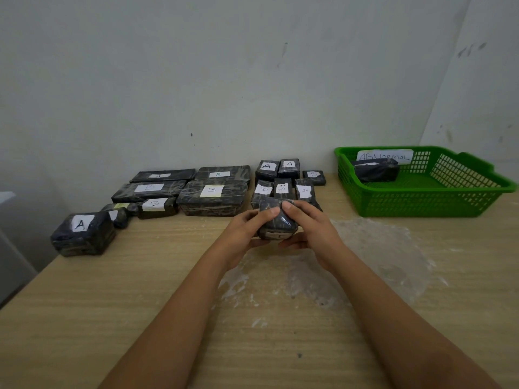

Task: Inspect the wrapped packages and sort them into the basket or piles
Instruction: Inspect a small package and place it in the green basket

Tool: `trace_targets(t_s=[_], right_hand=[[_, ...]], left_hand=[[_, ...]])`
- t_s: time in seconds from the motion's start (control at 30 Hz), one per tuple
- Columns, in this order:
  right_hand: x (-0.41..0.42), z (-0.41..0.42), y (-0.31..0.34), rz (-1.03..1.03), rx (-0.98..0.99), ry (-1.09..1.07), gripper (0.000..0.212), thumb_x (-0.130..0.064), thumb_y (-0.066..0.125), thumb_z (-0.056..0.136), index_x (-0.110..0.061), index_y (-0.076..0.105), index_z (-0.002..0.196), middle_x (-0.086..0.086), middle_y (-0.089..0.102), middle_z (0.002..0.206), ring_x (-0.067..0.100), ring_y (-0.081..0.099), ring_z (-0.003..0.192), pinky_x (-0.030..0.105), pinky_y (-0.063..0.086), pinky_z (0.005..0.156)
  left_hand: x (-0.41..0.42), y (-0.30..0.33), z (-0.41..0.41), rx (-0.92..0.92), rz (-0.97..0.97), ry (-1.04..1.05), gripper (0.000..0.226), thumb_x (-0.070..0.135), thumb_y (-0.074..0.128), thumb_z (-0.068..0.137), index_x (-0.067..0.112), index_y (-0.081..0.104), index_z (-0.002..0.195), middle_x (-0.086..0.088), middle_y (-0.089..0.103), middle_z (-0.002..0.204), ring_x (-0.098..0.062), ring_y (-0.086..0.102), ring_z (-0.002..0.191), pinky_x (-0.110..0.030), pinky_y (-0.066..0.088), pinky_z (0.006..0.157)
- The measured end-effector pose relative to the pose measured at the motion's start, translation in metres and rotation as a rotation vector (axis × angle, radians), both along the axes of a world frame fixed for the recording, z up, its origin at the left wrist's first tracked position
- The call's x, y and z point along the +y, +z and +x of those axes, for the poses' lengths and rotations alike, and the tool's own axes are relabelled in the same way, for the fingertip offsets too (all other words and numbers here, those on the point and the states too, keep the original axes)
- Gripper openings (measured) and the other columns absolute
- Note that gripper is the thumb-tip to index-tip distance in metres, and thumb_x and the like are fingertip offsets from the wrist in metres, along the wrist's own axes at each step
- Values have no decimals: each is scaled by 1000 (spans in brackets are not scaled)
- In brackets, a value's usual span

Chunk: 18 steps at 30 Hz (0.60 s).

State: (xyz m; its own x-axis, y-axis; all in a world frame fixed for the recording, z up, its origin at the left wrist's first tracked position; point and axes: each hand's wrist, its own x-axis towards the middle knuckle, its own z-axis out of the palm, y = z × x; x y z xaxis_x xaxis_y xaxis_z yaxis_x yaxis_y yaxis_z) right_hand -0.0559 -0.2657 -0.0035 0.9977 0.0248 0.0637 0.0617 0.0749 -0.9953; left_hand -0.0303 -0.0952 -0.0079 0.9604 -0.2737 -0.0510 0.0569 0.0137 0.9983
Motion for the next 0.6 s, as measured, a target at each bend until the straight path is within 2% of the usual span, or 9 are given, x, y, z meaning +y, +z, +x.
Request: trace_targets(t_s=[0.13, 0.23, 0.3, 0.47, 0.6], right_hand=[[1, 0, 1, -27, 16, 9, 29, -46, 64, 97, -24, 70, 116, 9, 75, 108, 31, 76, 73, 26, 55, 53], [1, 2, -2, -93, 34, 39, 29, -58, 60, 95, -39, 68, 115, 0, 76, 109, 35, 77, 78, 33, 55, 63], [0, 2, -3, -103, 43, 53, 29, -60, 62, 93, -43, 67, 116, -1, 75, 110, 34, 77, 81, 33, 53, 64], [-2, 5, -6, -99, 23, 26, 34, -51, 66, 95, -32, 65, 123, 6, 75, 110, 38, 76, 78, 30, 50, 57], [-2, 6, -8, -117, -15, -17, 25, -49, 63, 97, -33, 66, 116, 5, 74, 104, 21, 69, 61, 30, 51, 56]], left_hand=[[1, -3, 1, -12, -25, 33, 57, 48, 77, 78, 9, 72, 119, -11, 76, 114, -27, 72, 109, -38, 59, 92], [3, -3, 3, -13, -32, 40, 55, 46, 79, 78, 9, 73, 118, -11, 76, 112, -30, 72, 108, -38, 58, 91], [3, -3, 3, -3, -32, 37, 56, 48, 76, 78, 10, 73, 119, -11, 76, 113, -29, 72, 107, -40, 58, 93], [3, -2, 1, 4, 4, 32, 61, 55, 79, 76, 12, 74, 120, -9, 76, 114, -26, 73, 108, -41, 56, 96], [1, 1, -1, 31, 7, -2, 68, 63, 83, 72, 17, 72, 121, -5, 77, 114, -20, 72, 106, -40, 55, 95]])
